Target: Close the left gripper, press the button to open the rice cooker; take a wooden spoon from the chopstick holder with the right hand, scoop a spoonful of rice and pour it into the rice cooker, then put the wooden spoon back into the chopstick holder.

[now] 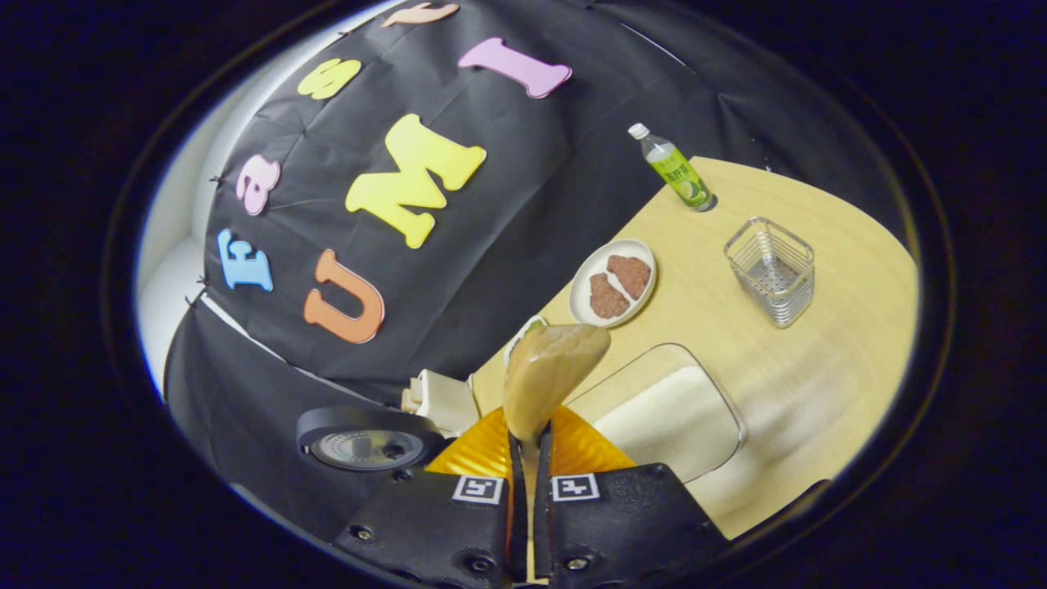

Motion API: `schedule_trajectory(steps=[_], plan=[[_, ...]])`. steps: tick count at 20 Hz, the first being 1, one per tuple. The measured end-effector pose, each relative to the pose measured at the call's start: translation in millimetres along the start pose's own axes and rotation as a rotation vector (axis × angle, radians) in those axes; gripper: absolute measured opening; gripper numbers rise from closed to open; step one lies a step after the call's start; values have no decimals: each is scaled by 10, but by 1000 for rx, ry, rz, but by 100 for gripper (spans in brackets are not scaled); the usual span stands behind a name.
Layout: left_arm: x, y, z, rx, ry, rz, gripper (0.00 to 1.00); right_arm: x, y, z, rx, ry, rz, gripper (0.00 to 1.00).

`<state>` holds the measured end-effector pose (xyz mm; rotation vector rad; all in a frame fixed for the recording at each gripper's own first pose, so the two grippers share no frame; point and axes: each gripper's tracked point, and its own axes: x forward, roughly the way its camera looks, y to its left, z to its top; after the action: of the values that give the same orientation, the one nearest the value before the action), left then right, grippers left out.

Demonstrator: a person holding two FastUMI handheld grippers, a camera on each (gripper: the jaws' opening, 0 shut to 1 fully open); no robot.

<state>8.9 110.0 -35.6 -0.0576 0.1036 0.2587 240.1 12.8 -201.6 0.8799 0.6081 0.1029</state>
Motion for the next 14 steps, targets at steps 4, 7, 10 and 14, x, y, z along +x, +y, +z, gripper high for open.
schedule_trajectory(steps=[4, 7, 10, 14], plan=[[-118, 100, 4, 9, -16, 13, 95, 2, 612, -126, -34, 21, 66, 8], [-208, 275, -10, 2, -14, 41, 95, 96, 1117, -373, -138, 44, 110, 8], [-267, 453, -35, -30, 1, 64, 95, 276, 1485, -648, -271, 63, 126, 8], [-307, 653, -66, -30, 10, 91, 95, 628, 1634, -975, -378, 87, 102, 8]])
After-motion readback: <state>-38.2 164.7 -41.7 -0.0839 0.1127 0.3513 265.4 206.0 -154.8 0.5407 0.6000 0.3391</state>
